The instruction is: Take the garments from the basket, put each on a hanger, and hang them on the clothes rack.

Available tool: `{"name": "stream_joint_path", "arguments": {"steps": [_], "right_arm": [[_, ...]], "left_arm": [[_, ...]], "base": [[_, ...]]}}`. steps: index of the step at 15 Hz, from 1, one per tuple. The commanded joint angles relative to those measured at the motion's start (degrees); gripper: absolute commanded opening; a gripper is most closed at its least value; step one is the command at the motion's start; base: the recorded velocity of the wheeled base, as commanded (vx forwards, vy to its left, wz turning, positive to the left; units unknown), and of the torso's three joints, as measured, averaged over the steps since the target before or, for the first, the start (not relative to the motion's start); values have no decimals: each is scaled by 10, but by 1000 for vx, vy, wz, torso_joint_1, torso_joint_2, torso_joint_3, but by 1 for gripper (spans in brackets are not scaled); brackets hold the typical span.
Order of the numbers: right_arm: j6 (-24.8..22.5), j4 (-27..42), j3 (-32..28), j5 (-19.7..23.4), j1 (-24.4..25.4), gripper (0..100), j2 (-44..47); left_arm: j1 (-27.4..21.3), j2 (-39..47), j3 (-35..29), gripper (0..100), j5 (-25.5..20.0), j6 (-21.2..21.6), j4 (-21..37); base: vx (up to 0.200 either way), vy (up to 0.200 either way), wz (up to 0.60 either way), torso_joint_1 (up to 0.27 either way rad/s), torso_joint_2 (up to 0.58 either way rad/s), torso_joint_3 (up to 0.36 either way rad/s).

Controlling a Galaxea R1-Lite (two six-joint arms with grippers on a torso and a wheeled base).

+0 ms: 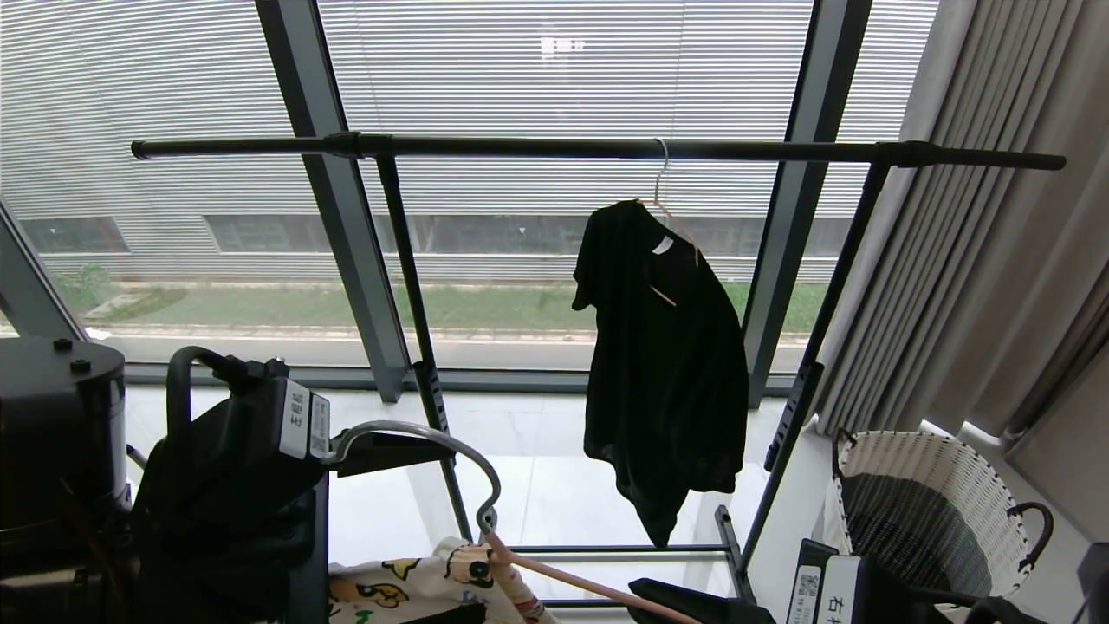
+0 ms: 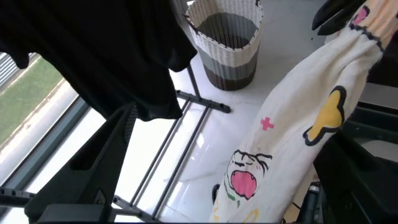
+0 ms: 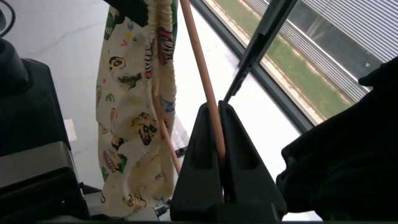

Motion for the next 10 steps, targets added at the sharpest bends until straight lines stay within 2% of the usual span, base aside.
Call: {"name": "stream_joint_path", "arguments": {"steps": [1,2,10], "right_arm": [[0,0,0,-1,6,0,4],[0,0,0,-1,10,0,4],[-4,0,0,-3,16,0,3]], "left_arm": [[-6,2,5,100,0,0,0],[-6,2,4,0,0,0,0],[-7,-2,0,0,-1,-1,0]], "base": [[0,0,0,0,0,0],[0,0,0,0,0,0],[0,0,0,0,0,0]]}}
